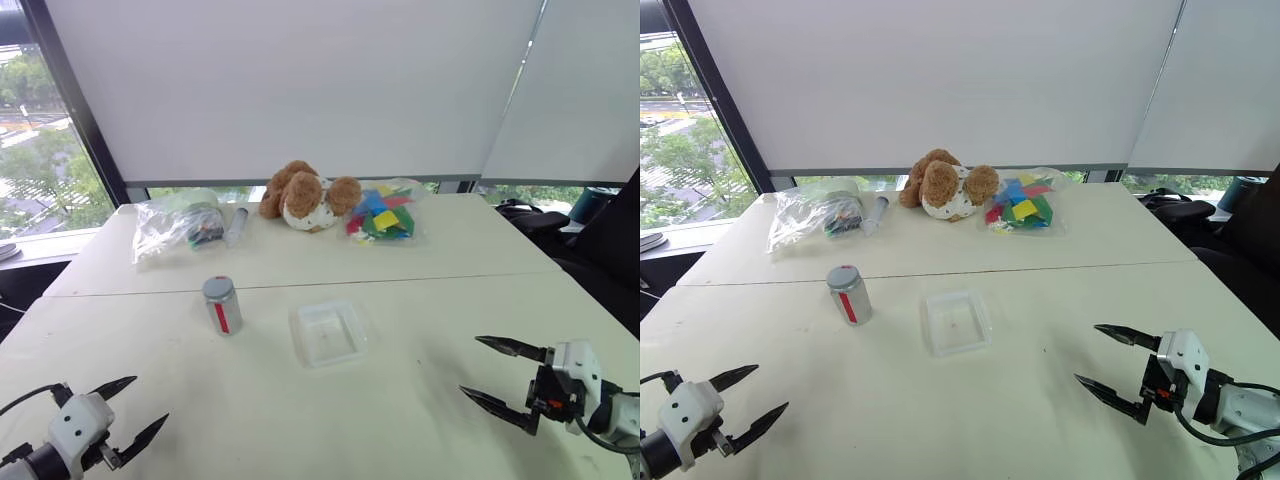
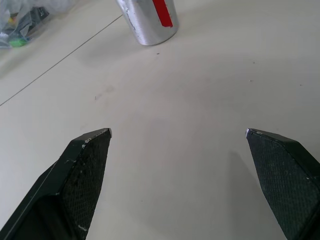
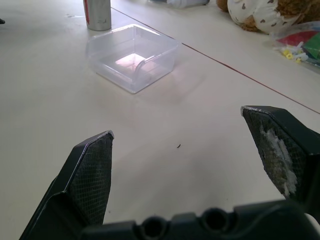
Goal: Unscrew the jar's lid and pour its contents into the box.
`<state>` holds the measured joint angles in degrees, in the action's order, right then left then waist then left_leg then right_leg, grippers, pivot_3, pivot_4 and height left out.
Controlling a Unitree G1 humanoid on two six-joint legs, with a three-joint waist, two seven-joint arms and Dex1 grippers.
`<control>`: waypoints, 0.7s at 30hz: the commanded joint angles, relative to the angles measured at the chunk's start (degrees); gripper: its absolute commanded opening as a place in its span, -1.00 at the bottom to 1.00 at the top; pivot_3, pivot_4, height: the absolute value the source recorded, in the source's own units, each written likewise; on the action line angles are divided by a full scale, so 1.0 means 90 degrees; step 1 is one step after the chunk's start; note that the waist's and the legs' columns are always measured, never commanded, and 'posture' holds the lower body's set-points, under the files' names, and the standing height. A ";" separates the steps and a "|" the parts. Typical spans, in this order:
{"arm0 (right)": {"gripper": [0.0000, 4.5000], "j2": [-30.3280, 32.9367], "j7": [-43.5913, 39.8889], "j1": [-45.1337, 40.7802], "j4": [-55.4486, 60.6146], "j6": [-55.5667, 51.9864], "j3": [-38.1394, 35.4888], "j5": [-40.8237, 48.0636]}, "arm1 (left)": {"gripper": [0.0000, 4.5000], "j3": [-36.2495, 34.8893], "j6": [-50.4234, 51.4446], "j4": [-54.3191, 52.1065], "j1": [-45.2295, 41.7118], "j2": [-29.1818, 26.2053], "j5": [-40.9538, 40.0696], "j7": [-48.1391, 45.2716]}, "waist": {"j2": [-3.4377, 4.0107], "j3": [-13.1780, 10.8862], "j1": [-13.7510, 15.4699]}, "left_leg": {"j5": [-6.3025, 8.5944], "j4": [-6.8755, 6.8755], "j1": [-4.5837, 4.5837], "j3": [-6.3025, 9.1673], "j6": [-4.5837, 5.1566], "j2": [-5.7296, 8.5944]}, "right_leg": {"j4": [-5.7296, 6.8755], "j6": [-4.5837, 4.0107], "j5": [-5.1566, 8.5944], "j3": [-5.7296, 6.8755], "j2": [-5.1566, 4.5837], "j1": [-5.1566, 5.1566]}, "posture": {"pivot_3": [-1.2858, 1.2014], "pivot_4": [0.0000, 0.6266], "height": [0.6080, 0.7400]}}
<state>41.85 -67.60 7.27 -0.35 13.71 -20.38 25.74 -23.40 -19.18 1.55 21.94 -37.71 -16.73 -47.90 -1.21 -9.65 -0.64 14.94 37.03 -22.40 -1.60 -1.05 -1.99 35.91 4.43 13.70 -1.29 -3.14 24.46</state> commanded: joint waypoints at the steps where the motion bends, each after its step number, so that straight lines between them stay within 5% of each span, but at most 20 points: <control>1: 1.00 0.0023 -0.0073 -0.0083 0.0034 0.0143 0.0055 0.0026 | 0.97 -0.0064 -0.0110 -0.0206 -0.0016 0.0057 -0.0015 0.0106 | 0.0000 0.0000 -0.0001 | 0.0000 0.0000 0.0000 0.0000 0.0000 0.0000 | 0.0001 0.0000 0.0000 0.0000 0.0000 0.0000 | 0.03 -0.52 1.00; 10: 1.00 -0.0976 0.0539 -0.0675 0.1228 -0.0122 0.0658 0.0767 | 0.97 -0.0440 0.1323 -0.1613 0.0605 0.1003 -0.1431 0.0894 | 0.0000 0.0000 -0.0032 | 0.0000 0.0000 0.0002 0.0005 0.0001 -0.0008 | 0.0007 0.0001 0.0000 -0.0002 0.0007 0.0000 | 0.03 -0.52 1.00; 16: 1.00 -0.1487 0.1127 -0.1268 0.1901 -0.0721 0.1009 0.1226 | 0.97 -0.0003 0.1582 -0.2635 0.0989 0.2487 -0.0721 0.2494 | -0.0016 0.0001 0.0026 | 0.0000 0.0011 0.0001 0.0007 0.0001 0.0002 | 0.0009 0.0003 -0.0001 -0.0003 0.0007 -0.0006 | 0.03 -0.52 1.00; 21: 1.00 -0.1579 0.1145 -0.1485 0.1787 -0.0665 0.1175 0.1043 | 0.97 0.0652 0.1774 -0.3192 0.0687 0.3068 0.0192 0.3397 | -0.0018 0.0002 0.0050 | 0.0000 0.0015 0.0000 0.0011 0.0001 0.0016 | 0.0005 0.0003 0.0000 0.0000 0.0006 -0.0012 | 0.03 -0.52 1.00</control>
<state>27.71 -57.32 -5.21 14.93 7.06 -9.42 35.15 -19.17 -3.54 -23.42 29.49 -10.05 -18.93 -20.25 -1.38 -9.63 -0.18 14.94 37.17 -22.40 -1.50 -1.04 -1.83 35.95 4.46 13.70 -1.29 -3.08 24.35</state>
